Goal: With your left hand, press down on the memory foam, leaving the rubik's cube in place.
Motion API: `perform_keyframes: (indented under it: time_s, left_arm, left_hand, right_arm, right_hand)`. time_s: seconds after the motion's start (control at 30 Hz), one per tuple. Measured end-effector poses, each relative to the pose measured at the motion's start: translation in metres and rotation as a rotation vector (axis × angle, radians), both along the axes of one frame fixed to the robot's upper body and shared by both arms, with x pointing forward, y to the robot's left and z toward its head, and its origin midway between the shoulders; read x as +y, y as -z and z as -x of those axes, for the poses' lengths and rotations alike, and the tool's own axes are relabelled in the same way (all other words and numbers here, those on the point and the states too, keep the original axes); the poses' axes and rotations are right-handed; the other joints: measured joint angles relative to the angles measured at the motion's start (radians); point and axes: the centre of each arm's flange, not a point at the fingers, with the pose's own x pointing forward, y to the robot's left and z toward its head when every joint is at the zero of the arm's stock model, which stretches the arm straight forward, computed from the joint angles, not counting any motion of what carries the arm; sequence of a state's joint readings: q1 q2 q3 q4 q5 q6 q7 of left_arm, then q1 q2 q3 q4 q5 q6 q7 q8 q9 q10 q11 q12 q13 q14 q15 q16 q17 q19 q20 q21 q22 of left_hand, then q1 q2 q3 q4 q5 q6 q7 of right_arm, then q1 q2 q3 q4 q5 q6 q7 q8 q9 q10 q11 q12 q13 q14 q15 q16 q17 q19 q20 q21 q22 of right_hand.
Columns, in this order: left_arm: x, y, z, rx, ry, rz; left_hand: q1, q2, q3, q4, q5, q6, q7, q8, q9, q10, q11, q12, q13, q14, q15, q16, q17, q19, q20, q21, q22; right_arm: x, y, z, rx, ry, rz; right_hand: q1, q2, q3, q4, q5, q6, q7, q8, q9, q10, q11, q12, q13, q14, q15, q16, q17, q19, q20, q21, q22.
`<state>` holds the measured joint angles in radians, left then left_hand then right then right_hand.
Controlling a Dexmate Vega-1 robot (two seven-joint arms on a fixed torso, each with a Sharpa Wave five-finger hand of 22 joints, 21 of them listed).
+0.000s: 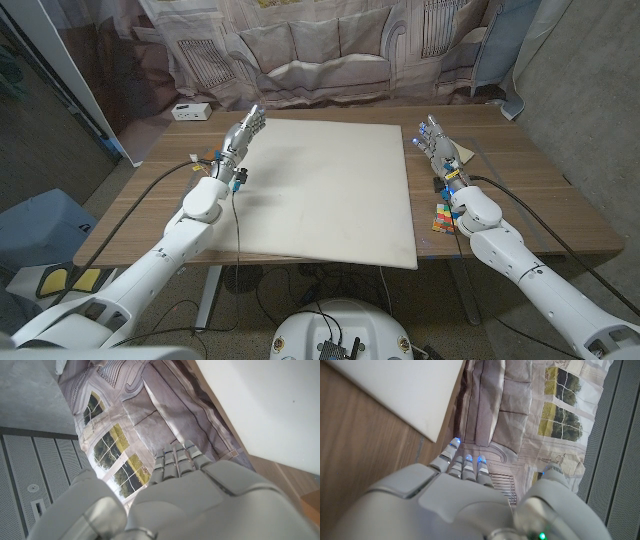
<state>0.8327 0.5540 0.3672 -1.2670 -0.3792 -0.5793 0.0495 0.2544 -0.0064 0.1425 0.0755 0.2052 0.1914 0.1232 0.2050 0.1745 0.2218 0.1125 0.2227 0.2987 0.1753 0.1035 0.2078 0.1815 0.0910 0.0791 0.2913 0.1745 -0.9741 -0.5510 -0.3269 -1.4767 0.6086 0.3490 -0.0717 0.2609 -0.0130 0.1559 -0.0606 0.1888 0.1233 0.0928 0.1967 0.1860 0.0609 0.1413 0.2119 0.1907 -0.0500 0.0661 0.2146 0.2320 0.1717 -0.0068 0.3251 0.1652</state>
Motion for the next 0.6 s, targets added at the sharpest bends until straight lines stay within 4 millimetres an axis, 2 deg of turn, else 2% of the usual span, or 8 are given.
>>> perform_keyframes:
  time_s: [0.6]
  left_arm:
    - [-0.020,-0.008,0.007,-0.077,-0.090,-0.179]
  left_hand:
    - [0.011,0.003,0.000,-0.008,0.000,0.024,0.001,0.000,0.000,0.029,-0.004,0.008,-0.014,0.027,-0.013,0.000,0.000,0.019,0.000,0.000,0.000]
  right_arm:
    - [-0.002,0.004,0.003,0.002,0.017,-0.012]
  right_hand:
    - [-0.003,0.003,0.000,0.000,0.000,0.000,0.000,0.000,0.000,0.000,0.000,0.000,0.000,0.005,0.005,0.000,0.000,0.000,0.000,-0.004,0.000]
